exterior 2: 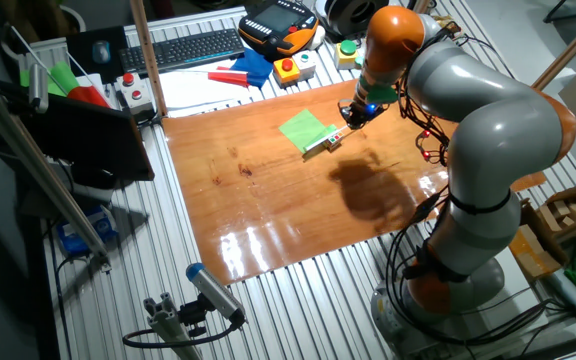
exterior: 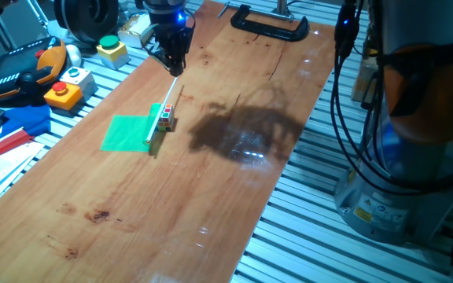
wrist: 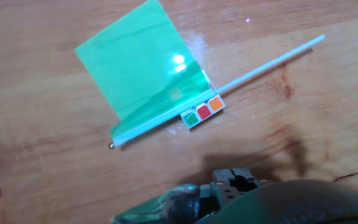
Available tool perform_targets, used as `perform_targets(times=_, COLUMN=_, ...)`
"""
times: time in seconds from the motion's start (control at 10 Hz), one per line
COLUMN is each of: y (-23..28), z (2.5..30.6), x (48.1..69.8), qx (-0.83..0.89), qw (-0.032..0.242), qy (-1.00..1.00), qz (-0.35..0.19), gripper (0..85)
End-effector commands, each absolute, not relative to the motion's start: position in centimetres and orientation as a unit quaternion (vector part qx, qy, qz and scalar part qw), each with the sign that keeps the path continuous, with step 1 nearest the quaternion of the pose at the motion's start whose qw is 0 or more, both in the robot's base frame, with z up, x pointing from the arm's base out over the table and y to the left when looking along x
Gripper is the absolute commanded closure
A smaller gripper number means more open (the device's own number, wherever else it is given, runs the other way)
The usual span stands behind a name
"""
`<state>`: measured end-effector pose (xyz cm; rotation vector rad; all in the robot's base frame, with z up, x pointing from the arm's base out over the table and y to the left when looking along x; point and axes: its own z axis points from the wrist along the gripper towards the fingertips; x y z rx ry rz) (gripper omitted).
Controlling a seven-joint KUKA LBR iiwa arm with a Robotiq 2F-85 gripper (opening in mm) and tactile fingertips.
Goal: Wave the flag
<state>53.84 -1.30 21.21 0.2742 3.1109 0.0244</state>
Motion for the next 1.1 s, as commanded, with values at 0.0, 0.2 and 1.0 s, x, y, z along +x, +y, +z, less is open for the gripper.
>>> perform_targets(times=0.0, y=-1.5, z=21.0, x=54.1, qx=0.092, qw=0.012, qy=0.996, qz=0.008, gripper=84.3)
perform_targets(times=0.2, y=-1.9, z=20.5, x=54.5, qx=0.115, qw=0.014, qy=0.993, qz=0.007, gripper=84.3)
perform_targets(times=1.0, y=-2.8, z=19.0, x=55.5, qx=0.206, qw=0.014, qy=0.978, qz=-0.007, gripper=84.3)
